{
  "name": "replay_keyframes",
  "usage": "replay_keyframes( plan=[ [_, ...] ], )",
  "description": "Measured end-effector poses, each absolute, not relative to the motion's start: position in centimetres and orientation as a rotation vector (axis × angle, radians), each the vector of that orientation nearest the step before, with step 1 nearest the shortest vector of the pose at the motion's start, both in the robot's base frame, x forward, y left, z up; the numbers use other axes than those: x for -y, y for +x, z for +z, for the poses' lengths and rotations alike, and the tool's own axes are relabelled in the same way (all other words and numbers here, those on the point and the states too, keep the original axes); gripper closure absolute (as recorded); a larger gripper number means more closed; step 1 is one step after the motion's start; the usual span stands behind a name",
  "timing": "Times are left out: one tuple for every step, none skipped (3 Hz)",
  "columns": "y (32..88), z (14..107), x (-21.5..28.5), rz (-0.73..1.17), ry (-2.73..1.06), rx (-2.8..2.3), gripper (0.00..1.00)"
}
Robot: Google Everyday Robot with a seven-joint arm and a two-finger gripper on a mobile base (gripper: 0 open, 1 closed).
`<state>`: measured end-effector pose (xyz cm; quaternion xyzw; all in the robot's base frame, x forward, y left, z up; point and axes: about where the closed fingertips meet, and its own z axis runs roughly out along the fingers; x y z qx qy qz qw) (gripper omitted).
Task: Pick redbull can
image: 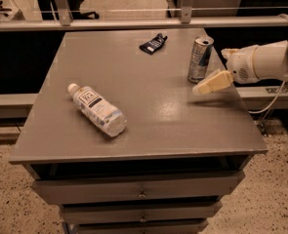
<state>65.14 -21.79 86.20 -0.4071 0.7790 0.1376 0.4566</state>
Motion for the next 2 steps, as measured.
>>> replay_keyframes(
  plan=[
    [65.8,85.5,19.8,0.442,-0.959,-1.848,0.00],
    [66.4,85.4,18.2,0.516,-0.913,-1.774,0.16]
  ],
)
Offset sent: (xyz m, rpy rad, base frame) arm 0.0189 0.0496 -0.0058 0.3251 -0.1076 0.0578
